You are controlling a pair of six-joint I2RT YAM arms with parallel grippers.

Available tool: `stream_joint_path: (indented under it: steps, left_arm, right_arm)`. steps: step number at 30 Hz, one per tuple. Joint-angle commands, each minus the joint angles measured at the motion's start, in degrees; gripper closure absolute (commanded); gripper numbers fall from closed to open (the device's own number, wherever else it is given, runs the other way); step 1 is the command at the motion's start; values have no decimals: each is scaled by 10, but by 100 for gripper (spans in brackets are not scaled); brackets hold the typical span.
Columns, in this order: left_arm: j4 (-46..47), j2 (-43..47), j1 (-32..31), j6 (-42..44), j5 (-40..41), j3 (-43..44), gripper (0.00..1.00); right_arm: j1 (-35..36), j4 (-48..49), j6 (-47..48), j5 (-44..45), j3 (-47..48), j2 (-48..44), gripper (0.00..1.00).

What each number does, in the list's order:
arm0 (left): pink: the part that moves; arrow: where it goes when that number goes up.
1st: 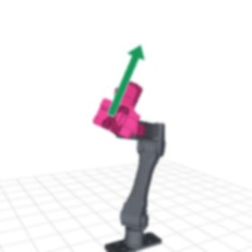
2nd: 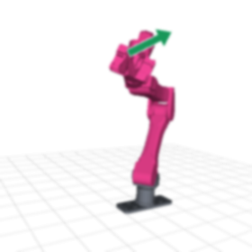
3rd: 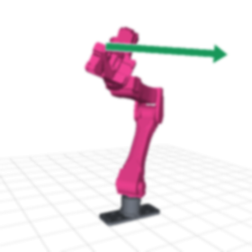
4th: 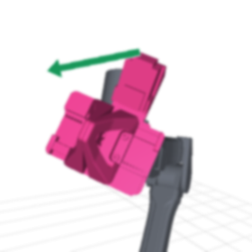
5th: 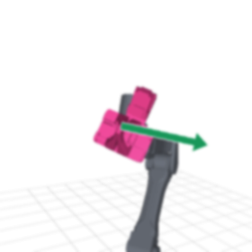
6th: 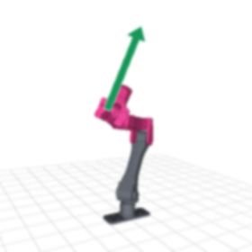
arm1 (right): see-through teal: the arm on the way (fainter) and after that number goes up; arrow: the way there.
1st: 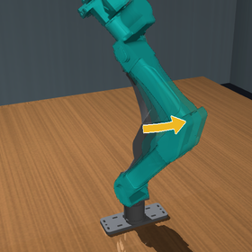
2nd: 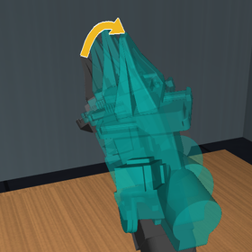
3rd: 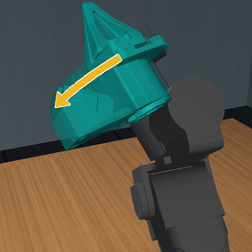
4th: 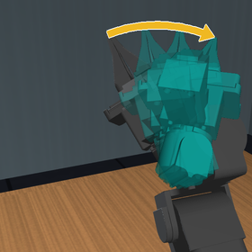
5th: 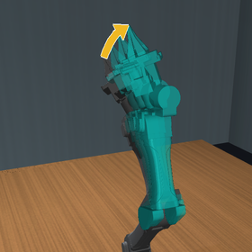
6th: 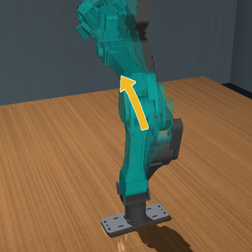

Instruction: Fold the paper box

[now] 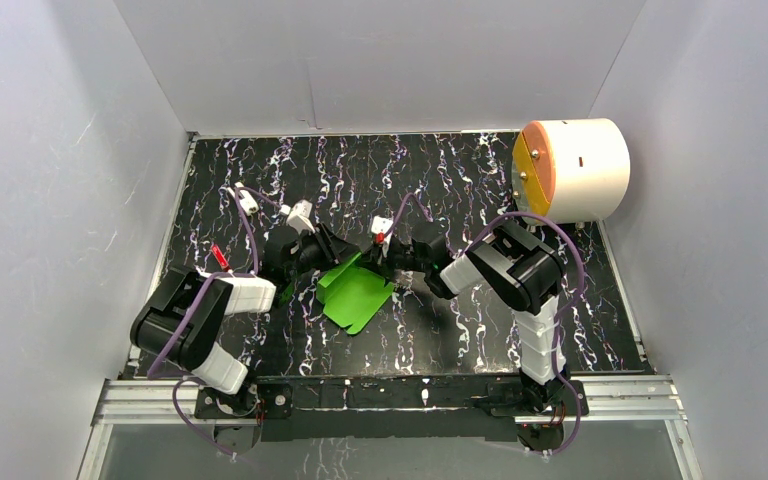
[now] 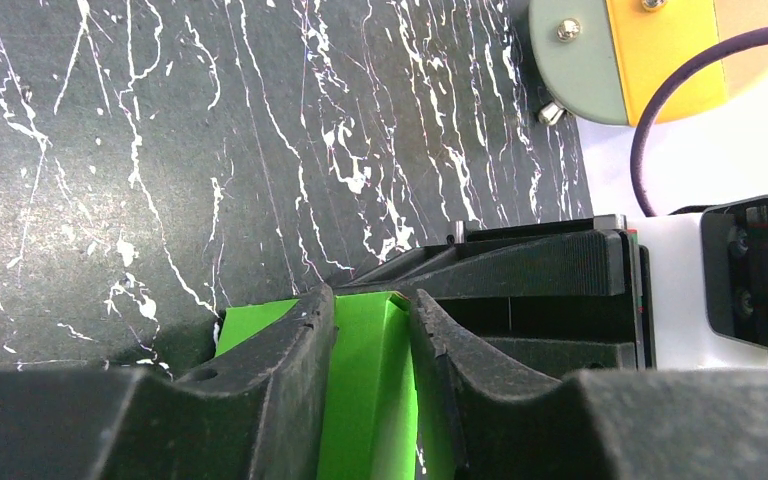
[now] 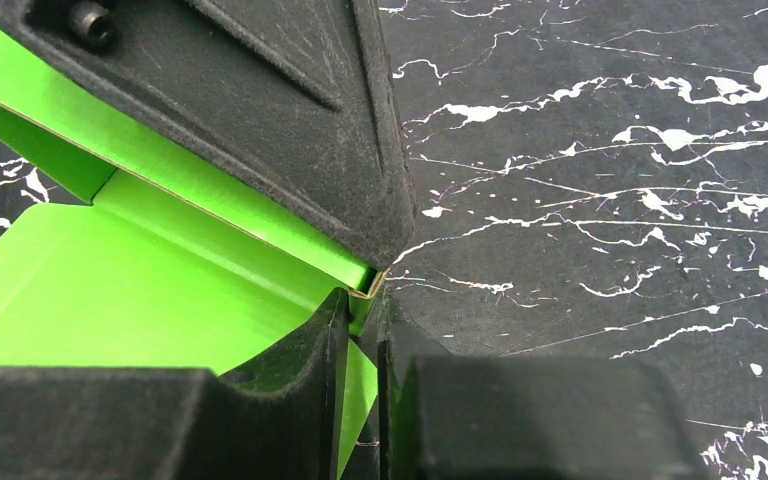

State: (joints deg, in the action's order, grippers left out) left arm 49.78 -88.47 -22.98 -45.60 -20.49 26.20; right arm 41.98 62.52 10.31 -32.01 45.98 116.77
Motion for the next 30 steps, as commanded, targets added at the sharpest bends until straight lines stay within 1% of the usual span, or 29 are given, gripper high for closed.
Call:
stream_joint_path:
  steps: [1, 6, 10, 15, 18, 22, 26, 30]
  left_arm:
    - [-36, -12, -15, -16, -79, -13, 66]
    - [-33, -6, -15, -31, -88, -15, 59]
    - [-33, 8, -15, -44, -82, -22, 54]
    - [-47, 19, -15, -50, -68, -29, 53]
    - [-50, 16, -15, -57, -69, -35, 53]
    - [-83, 25, -15, -52, -52, -39, 55]
    - [-107, 33, -15, -40, -44, -35, 63]
    - [-103, 25, -16, -42, -54, -30, 67]
  right_arm:
    - [10, 59, -3, 21, 28, -1, 87]
    - [13, 52, -19, 60, 19, -13, 92]
    - [16, 33, -37, 120, 11, -28, 97]
    - [36, -17, -36, 224, 12, -42, 99]
    - [44, -29, -41, 260, 12, -45, 99]
    - [45, 4, -52, 225, 0, -43, 98]
    - [45, 43, -51, 178, -4, -30, 93]
    - [45, 68, -46, 155, -1, -21, 87]
